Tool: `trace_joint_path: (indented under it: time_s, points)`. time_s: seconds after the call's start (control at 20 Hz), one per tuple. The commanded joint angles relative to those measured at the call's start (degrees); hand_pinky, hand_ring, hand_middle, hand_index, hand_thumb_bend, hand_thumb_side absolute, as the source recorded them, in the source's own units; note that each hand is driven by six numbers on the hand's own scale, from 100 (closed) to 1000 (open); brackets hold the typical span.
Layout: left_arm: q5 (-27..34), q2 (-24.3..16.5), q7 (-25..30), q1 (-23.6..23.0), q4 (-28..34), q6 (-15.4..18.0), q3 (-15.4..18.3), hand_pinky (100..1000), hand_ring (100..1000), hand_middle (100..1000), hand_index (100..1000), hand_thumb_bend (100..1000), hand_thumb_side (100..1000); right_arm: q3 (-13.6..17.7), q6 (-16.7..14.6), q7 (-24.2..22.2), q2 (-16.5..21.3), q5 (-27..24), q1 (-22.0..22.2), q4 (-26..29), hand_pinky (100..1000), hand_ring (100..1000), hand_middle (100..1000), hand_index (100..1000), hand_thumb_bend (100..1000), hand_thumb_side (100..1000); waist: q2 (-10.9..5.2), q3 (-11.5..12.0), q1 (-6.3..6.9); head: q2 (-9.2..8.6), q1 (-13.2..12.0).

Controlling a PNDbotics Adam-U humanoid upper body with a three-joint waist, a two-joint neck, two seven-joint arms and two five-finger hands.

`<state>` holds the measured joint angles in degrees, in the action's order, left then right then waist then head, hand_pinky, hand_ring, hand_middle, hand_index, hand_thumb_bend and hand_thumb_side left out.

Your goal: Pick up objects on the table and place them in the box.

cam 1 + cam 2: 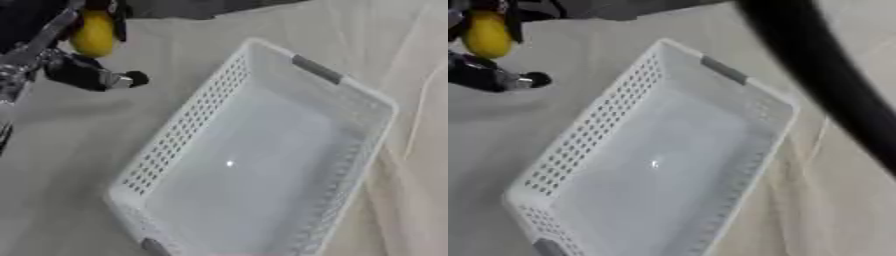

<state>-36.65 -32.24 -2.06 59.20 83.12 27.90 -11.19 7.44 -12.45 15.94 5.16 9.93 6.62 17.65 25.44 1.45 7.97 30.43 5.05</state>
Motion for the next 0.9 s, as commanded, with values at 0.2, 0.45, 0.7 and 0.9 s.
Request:
trace_joint_path:
  time_s: [0.2, 0.45, 0.7, 0.9]
  points:
    - [0.74, 6.50, 3.56, 2.93, -0.59, 0.29, -1.09, 100, 100, 100, 158, 467, 100, -0.04, 0.19, -0.28, 0.27, 0.47, 1.12, -0.10, 469, 579, 672, 719, 100, 872, -1.57, -0.47, -0.19, -0.13, 0.16]
    - [1.83, 11.01, 4.55, 2.97, -1.37, -0.04, -0.74, 100, 100, 100, 157, 361, 100, 0.16, 0.37, -0.32, 0.43, 0.85, 1.16, 0.23, 468, 579, 672, 719, 100, 872, -1.55, -0.68, -0.02, 0.06, 0.89]
    - [3.65, 14.73, 5.74, 2.64, -2.14, -0.87, -0.67, 100, 100, 100, 156, 276, 100, 0.26, 0.48, -0.34, 0.65, 1.22, 1.27, 0.49, 468, 579, 672, 719, 100, 872, -1.56, -0.84, 0.04, 0.66, 1.85]
    - [3.37, 16.31, 6.77, 2.73, -4.05, -0.89, -1.16, 100, 100, 100, 156, 225, 100, 0.32, 0.57, -0.40, 0.84, 1.49, 1.45, 0.65, 468, 579, 672, 719, 100, 872, -1.70, -0.91, 0.07, 0.80, 2.40]
